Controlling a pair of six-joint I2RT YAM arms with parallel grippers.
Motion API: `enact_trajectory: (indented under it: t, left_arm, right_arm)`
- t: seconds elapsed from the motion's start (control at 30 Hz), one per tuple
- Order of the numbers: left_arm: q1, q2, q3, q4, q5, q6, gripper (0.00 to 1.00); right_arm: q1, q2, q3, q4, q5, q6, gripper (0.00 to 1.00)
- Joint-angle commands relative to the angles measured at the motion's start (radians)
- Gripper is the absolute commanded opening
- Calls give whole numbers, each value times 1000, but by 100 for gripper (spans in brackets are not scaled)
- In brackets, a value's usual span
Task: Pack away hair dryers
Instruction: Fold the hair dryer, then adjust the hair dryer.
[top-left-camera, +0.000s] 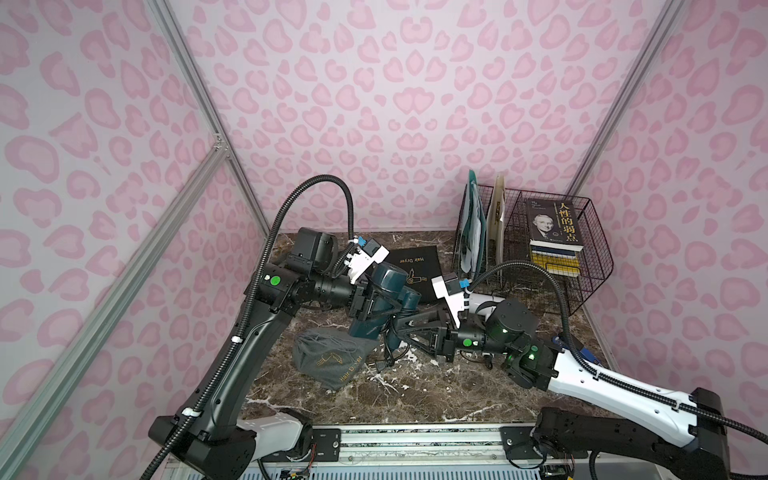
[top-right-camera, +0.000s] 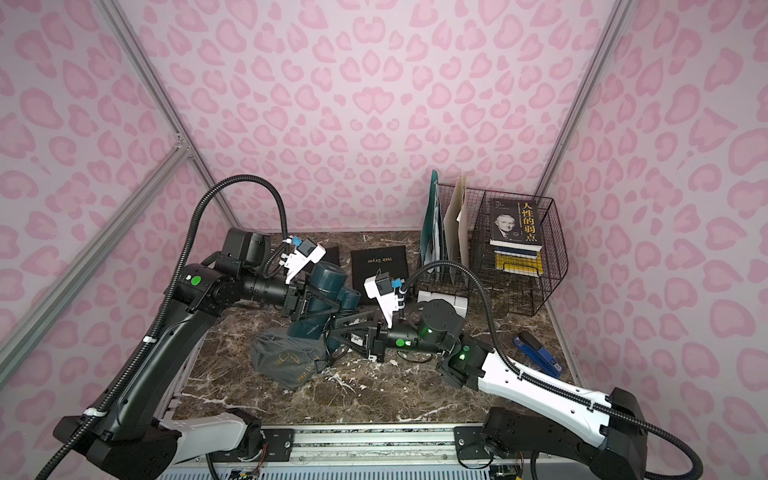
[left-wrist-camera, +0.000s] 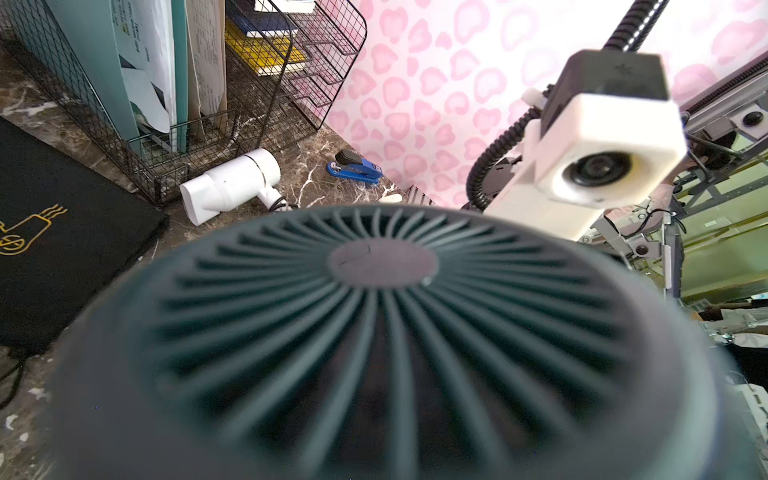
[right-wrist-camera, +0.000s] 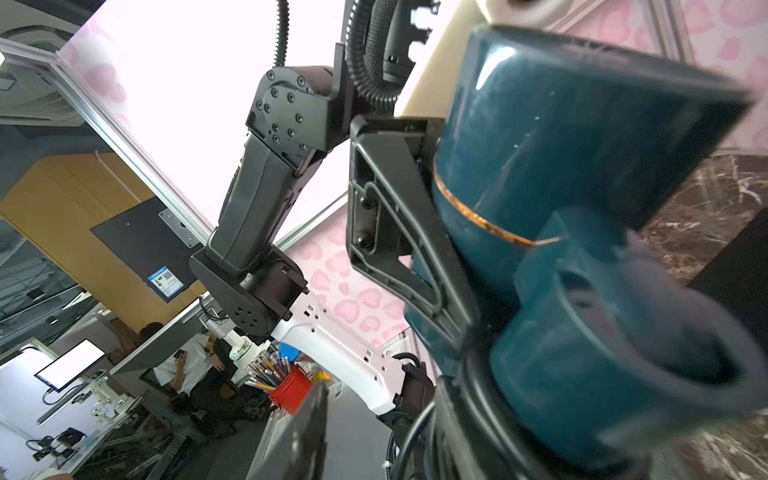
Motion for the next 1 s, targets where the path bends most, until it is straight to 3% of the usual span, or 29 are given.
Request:
enact_trajectory:
  t: [0.0,0.23,0.43,0.7,0.97]
  left_arm:
    - [3,-2,33,6,100,5,2]
    - [32,16,67,38,160,-49,2]
    - [43,32,51,107,206,-121,2]
    - [49,27,30,118,191,-122,2]
    - [51,18,9,139,197,-138,2]
  right_arm:
    - [-14,-44,-23,-39,104,-19,55]
    - [-14,-181,-89,-137,194,0,74]
    - [-5,-190,-129,-14,174,48,76]
    - [25,-62,-85,119,159,62,76]
    - [31,-11,-61,140,162,61,74]
